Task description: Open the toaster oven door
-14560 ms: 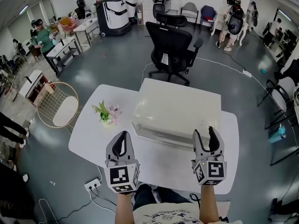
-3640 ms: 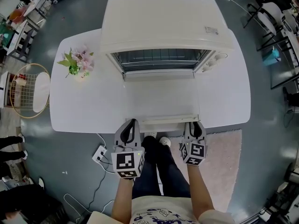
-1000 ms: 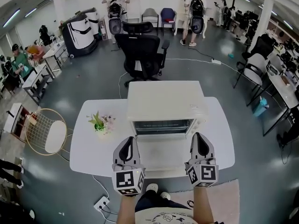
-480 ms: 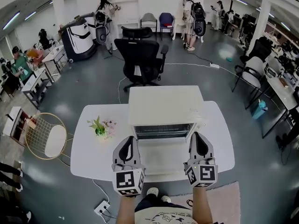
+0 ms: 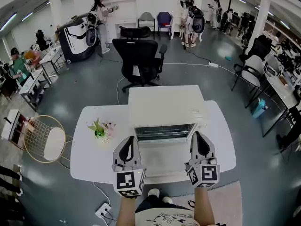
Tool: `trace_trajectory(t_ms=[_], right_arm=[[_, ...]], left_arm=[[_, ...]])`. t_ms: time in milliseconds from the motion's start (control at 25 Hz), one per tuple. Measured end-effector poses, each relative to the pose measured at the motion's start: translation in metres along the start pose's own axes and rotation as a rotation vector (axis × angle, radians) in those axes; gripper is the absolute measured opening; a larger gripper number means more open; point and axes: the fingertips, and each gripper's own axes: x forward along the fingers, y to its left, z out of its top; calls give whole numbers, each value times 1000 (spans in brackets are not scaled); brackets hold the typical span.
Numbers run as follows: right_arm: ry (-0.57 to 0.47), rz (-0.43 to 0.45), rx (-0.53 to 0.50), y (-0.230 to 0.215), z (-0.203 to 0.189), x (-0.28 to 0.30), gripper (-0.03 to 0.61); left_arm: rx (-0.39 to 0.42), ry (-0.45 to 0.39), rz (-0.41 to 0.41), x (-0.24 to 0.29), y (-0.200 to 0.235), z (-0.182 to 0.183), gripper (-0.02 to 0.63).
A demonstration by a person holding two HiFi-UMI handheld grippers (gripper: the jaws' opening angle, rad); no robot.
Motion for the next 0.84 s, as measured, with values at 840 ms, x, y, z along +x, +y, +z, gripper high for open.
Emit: trace_trajectory(t_ms=[840], right_arm=[[15, -16, -9, -1, -9, 4, -3]], left_arm=[[-6, 5, 9, 5, 6, -5, 6]])
